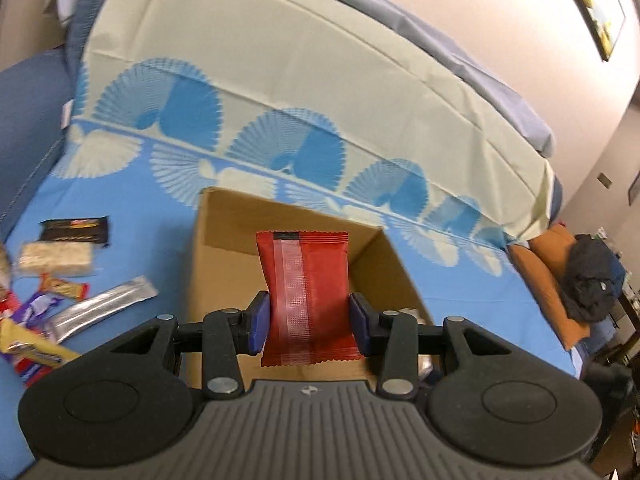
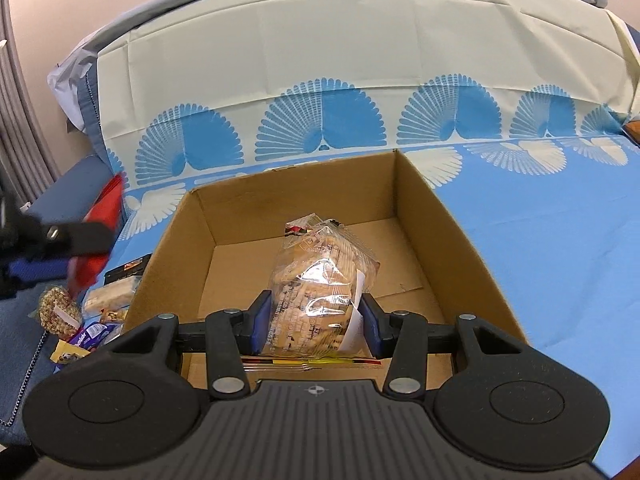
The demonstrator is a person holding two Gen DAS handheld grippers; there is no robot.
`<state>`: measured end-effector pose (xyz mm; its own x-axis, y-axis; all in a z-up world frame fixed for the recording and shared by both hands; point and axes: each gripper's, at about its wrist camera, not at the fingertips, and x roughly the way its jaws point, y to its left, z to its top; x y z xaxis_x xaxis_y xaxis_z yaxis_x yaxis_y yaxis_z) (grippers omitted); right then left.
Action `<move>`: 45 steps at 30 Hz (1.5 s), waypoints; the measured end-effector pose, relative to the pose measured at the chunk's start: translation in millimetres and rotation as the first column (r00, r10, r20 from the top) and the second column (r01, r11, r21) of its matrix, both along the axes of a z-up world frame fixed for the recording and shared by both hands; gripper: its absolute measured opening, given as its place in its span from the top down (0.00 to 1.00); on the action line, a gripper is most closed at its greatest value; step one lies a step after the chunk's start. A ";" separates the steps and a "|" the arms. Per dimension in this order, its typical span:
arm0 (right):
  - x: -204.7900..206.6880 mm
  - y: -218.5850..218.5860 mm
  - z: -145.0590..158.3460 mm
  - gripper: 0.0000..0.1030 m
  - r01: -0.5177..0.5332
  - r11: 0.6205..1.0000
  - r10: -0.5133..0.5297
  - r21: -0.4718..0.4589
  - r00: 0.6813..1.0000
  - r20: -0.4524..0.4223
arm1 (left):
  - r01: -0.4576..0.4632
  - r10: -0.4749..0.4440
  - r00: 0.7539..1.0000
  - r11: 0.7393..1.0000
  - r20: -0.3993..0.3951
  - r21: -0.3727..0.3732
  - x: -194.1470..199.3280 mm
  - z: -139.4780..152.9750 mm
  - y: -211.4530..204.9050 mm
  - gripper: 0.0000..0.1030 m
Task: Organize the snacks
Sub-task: 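Carry the red pack and cookie bag into the box and release both, then grasp the yellow candy bar with the right gripper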
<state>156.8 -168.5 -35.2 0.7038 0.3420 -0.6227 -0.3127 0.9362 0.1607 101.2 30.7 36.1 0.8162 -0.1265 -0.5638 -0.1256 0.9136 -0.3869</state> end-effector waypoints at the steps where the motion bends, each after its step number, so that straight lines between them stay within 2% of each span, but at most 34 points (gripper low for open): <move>1: -0.2 -1.1 0.1 0.54 0.001 1.000 -0.001 0.000 1.000 0.001 | 0.005 -0.005 1.000 1.000 0.003 -0.003 2.3 1.4 -3.7 0.55; 9: 0.2 -3.9 1.5 0.54 0.015 1.000 -0.015 0.004 1.000 0.003 | 0.039 -0.038 0.999 0.999 0.023 -0.030 16.4 10.1 -16.0 0.54; 10: 0.2 -3.9 1.4 0.54 0.016 1.000 -0.016 0.005 1.000 0.003 | 0.046 -0.046 0.999 0.998 0.021 -0.031 17.7 10.9 -17.7 0.48; 11: 0.2 -4.0 1.4 0.53 0.017 1.000 -0.017 0.006 1.000 0.004 | 0.049 -0.049 0.999 0.998 0.017 -0.028 18.4 11.1 -18.9 0.38; 13: 0.0 -4.1 1.4 0.52 0.024 1.000 -0.024 0.000 1.000 0.010 | 0.042 -0.042 0.999 0.999 0.025 -0.012 16.2 11.6 -19.9 0.27; 14: -0.1 -4.0 1.6 0.51 0.031 0.999 -0.031 -0.008 0.999 0.014 | 0.037 -0.037 0.999 0.999 0.030 0.002 14.2 11.4 -19.8 0.27; 16: -0.2 -5.0 1.9 0.38 0.035 0.999 -0.035 -0.006 0.999 0.018 | 0.026 -0.027 0.999 0.999 0.041 0.027 7.1 10.8 -16.7 0.27; 18: -0.7 -5.8 2.3 0.32 0.044 0.999 -0.044 -0.010 0.999 0.025 | 0.011 -0.014 0.998 0.998 0.063 0.054 -3.9 10.2 -8.7 0.30; 23: -3.1 -7.6 2.5 0.32 0.043 0.999 -0.043 -0.010 0.998 0.044 | -0.032 0.026 0.997 0.996 0.066 0.084 -39.6 3.8 41.0 0.57; 26: -6.7 -5.9 3.8 0.32 0.033 0.999 -0.032 -0.005 0.997 0.064 | -0.112 0.110 0.994 0.990 0.029 0.086 -65.1 -7.8 90.4 0.74; 28: -10.4 -3.8 4.9 0.32 0.022 1.000 -0.021 -0.002 0.997 0.080 | -0.172 0.172 0.985 0.980 0.012 0.102 -80.5 -17.2 120.6 0.80; 30: -14.1 -1.5 6.8 0.36 0.001 1.000 -0.002 0.005 0.995 0.098 | -0.231 0.235 0.972 0.966 -0.017 0.118 -98.5 -32.8 152.9 0.82; 32: -19.3 2.6 8.2 0.49 -0.035 0.999 0.034 0.013 0.992 0.118 | -0.254 0.262 0.964 0.955 -0.038 0.155 -114.4 -50.3 174.8 0.82; 34: -24.1 8.3 9.3 0.62 -0.080 0.997 0.077 0.018 0.988 0.131 | -0.245 0.258 0.965 0.954 -0.056 0.172 -127.7 -67.8 189.7 0.82; 35: -27.2 12.0 9.9 0.64 -0.104 0.994 0.101 0.017 0.985 0.141 | -0.230 0.244 0.967 0.956 -0.065 0.180 -135.4 -79.5 194.3 0.82; 38: -39.5 25.4 11.2 0.66 -0.182 0.983 0.179 0.003 0.969 0.171 | -0.176 0.201 0.975 0.958 -0.093 0.226 -151.8 -112.1 195.1 0.82; 39: -43.4 30.3 11.5 0.66 -0.210 0.978 0.207 0.000 0.962 0.178 | -0.172 0.198 0.973 0.965 -0.116 0.200 -152.9 -119.6 198.0 0.82; 42: -56.8 47.2 13.5 0.66 -0.301 0.954 0.296 -0.004 0.934 0.199 | -0.194 0.208 0.975 0.967 -0.074 0.167 -152.5 -115.3 205.5 0.82; 45: -73.9 66.1 15.6 0.65 -0.404 0.915 0.394 -0.003 0.892 0.222 | -0.164 0.178 0.982 0.969 -0.064 0.183 -151.8 -116.6 198.5 0.82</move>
